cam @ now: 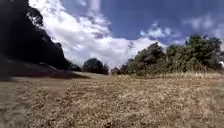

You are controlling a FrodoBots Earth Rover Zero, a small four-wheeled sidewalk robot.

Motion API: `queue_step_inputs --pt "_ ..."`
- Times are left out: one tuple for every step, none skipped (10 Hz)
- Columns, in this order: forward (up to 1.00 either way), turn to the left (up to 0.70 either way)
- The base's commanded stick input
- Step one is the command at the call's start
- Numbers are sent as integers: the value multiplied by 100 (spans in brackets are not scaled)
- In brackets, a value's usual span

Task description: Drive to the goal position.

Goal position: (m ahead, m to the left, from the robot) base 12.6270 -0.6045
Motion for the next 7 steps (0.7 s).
queue_step_inputs --pt "70 0" --pt "70 0" --pt "70 0" --pt "70 0" --pt "70 0" --pt "70 0" --pt "70 0"
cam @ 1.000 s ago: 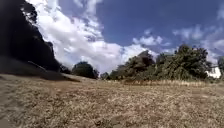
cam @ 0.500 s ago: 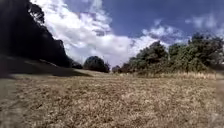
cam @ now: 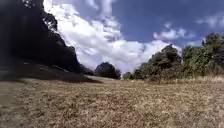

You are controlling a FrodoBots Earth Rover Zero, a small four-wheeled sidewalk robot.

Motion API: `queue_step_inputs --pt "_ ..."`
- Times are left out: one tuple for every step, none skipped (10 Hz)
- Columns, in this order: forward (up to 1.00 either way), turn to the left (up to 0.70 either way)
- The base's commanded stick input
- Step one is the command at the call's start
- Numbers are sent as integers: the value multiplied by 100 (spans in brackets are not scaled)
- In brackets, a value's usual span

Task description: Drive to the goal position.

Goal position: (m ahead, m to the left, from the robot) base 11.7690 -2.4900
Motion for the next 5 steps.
queue_step_inputs --pt "70 0" --pt "70 0" --pt "70 0" --pt "70 0" --pt "70 0"
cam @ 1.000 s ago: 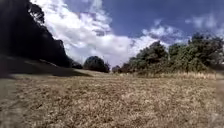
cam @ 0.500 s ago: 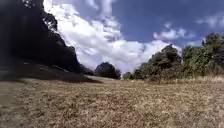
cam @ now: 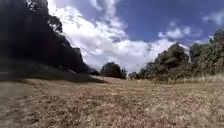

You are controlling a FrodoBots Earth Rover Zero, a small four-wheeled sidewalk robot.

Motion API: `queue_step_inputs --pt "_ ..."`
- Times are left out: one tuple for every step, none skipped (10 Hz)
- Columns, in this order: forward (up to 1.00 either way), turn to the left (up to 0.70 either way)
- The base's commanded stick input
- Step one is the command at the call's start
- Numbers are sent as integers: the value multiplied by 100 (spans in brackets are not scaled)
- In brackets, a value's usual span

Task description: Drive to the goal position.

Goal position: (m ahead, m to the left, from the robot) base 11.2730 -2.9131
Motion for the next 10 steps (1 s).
queue_step_inputs --pt "70 0" --pt "70 -35" --pt "70 -35" --pt "70 -35" --pt "70 -35" --pt "70 -35" --pt "70 -35" --pt "70 -35" --pt "70 -35" --pt "70 -35"
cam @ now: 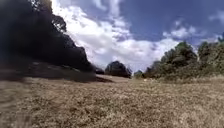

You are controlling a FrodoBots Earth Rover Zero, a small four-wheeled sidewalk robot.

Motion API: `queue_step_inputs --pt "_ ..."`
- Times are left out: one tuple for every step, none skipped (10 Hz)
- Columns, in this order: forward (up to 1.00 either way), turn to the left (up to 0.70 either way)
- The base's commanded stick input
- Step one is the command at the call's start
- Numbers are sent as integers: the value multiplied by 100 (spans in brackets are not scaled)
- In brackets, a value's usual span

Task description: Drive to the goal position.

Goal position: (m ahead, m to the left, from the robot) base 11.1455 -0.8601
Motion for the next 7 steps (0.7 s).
queue_step_inputs --pt "70 -35" --pt "70 -35" --pt "70 -35" --pt "70 -35" --pt "70 -35" --pt "70 -35" --pt "70 -22"
